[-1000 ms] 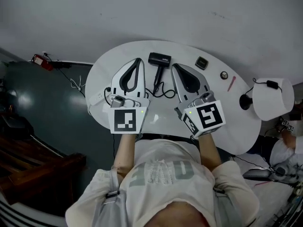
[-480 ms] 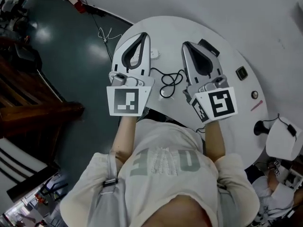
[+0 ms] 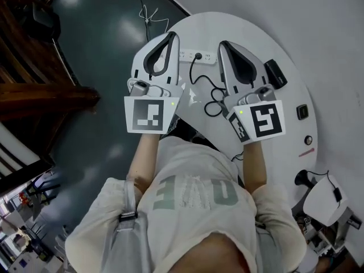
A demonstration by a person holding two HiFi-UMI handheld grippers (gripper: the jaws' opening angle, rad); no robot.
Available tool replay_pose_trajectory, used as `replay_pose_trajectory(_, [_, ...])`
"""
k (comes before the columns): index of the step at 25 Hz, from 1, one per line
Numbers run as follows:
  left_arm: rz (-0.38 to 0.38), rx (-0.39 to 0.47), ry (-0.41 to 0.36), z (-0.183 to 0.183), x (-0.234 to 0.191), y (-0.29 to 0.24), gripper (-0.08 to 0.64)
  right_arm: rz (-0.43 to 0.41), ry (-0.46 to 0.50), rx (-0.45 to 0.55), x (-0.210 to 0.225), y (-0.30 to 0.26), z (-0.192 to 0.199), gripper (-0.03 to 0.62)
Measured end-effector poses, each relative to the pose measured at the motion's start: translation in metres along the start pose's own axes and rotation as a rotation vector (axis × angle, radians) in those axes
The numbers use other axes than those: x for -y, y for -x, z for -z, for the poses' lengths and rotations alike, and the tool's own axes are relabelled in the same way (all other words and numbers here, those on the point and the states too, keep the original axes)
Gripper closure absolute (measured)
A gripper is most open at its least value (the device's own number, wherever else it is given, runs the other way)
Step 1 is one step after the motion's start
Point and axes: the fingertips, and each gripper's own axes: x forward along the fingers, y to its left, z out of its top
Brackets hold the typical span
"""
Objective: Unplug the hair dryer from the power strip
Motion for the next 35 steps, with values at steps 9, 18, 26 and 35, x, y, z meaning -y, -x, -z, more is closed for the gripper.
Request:
replay_pose_trajectory(9, [0.068,-0.113,-0.059,0.040,0.000,-0.008,0.548,-0.052,0.033,-0.083,-0.009,-0.023,0.027,0.572])
replay_pose_trajectory(18, [0.244,-0.567,-0.007,0.178,0.001,-0.050,0.549,-0.077,0.102,-0.197,-0.002,-0.036,0.058,0.571])
replay_pose_trajectory(26, [0.396,-0.883,-0.038,0.283,0.020,-0.058,0.549,-0.084,0.086,-0.274,0.000,-0.040,0.086,0.572])
replay_pose_trajectory(35, [0.500,-1.018,-0.008,0.324,0.024,-0.049,0.549,-0.104,0.072,-0.355,0.007,-0.048,0.110,0.572])
